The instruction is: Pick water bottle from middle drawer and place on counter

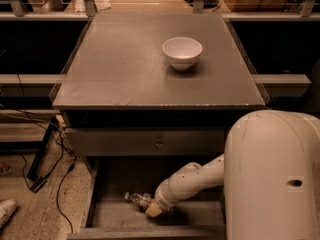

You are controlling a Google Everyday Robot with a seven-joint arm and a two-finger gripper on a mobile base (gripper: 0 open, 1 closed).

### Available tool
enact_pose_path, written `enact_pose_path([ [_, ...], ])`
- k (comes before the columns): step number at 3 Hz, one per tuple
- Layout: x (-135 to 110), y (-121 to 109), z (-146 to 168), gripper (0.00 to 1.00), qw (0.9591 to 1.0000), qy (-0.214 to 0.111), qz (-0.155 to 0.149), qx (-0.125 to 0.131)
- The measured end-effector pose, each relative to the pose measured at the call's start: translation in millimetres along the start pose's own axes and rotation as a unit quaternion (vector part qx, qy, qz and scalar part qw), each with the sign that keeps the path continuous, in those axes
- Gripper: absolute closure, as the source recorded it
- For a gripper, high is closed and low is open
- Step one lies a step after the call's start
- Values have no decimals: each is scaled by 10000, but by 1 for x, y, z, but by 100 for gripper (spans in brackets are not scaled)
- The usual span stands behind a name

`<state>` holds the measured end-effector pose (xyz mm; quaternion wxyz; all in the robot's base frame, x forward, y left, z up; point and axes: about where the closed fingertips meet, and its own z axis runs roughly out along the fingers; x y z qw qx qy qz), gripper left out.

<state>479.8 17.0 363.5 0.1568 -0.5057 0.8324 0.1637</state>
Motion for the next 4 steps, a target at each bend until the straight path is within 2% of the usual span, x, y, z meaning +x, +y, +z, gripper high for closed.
enact_pose_path([
  [2, 0, 0, 0, 89, 10000, 0, 0, -1],
  [3, 0, 0, 0, 100, 10000, 0, 0, -2],
  [4, 0, 2, 0, 100, 10000, -11, 12, -53],
])
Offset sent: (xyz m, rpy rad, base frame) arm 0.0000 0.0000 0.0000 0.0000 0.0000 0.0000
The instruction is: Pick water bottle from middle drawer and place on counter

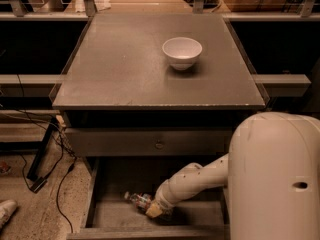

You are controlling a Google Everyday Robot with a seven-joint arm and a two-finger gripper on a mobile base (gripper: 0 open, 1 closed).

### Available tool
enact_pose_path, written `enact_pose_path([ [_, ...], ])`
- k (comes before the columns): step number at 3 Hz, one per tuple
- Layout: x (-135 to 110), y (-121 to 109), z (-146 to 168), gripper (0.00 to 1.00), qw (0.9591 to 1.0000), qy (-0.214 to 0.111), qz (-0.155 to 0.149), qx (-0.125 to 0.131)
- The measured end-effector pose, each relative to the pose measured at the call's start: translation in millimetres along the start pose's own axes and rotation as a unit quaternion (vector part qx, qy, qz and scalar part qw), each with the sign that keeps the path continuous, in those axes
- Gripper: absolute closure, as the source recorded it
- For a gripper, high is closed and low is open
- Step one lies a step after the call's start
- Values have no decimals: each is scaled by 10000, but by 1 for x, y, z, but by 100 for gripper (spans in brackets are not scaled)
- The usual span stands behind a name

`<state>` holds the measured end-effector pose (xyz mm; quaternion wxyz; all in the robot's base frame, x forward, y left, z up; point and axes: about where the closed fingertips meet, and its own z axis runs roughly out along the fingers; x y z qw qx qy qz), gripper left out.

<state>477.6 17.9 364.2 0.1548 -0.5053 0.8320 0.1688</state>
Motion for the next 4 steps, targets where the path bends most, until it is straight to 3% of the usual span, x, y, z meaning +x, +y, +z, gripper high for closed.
enact_pose_path([
  [2, 4, 1, -31, 100, 10000, -6, 33, 58],
  [4, 0, -8, -86, 100, 9991, 117, -71, 412],
])
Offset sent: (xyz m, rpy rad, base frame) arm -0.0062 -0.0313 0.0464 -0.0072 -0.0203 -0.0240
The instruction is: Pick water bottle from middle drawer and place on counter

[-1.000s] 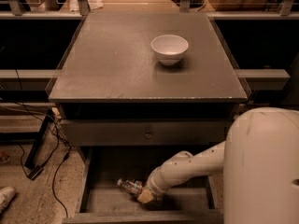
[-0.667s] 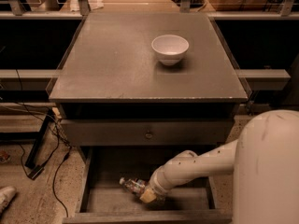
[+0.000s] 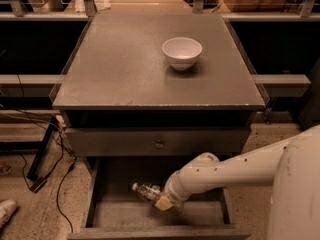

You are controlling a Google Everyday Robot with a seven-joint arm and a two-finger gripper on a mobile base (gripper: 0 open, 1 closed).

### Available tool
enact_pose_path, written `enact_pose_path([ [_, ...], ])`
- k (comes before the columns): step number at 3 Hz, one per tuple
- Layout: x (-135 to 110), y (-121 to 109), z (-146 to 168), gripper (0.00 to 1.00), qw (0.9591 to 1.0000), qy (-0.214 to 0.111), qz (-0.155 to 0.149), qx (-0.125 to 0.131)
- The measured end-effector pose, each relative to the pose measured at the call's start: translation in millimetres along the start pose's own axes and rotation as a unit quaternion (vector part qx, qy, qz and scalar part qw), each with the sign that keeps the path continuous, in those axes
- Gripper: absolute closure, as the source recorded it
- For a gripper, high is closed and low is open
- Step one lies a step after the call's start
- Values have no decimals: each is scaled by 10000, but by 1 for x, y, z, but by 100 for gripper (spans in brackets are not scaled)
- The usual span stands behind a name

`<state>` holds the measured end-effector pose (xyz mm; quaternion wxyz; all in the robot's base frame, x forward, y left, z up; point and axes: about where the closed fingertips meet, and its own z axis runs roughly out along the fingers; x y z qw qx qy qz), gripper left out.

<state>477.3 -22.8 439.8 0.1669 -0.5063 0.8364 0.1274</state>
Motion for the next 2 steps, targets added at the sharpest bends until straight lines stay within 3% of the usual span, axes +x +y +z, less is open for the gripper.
enact_pose_path([
  [1, -4, -3, -25, 100, 9999, 107, -98, 92],
  [2, -2, 3, -74, 100, 9995, 201, -223, 140],
])
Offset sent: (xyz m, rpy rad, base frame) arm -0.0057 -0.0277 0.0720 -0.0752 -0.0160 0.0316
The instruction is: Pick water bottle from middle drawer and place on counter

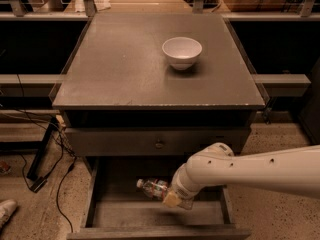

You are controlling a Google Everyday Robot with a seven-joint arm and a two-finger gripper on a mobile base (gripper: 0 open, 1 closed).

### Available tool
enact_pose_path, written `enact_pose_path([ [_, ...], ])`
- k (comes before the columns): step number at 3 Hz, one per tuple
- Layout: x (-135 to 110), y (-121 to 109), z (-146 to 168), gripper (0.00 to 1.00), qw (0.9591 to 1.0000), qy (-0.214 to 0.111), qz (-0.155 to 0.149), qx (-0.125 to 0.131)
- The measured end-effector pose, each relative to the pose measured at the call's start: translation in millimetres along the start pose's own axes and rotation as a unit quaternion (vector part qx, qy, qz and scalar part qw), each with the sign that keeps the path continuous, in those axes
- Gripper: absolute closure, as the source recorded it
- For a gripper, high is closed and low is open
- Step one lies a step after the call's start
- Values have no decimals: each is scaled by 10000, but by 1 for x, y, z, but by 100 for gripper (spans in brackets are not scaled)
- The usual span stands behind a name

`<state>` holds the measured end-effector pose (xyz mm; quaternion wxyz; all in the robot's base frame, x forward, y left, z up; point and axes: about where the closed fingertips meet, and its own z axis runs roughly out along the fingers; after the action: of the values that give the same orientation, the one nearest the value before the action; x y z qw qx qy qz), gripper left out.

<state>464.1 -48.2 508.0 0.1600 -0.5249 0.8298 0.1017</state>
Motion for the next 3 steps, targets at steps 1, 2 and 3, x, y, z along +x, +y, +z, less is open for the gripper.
enact_pose_path([
  [1, 0, 0, 0, 100, 10000, 1, 0, 0],
  [2, 5, 8, -20, 100, 9999, 100, -68, 71],
  [3, 23, 19, -80, 100, 9986, 286, -73, 428],
])
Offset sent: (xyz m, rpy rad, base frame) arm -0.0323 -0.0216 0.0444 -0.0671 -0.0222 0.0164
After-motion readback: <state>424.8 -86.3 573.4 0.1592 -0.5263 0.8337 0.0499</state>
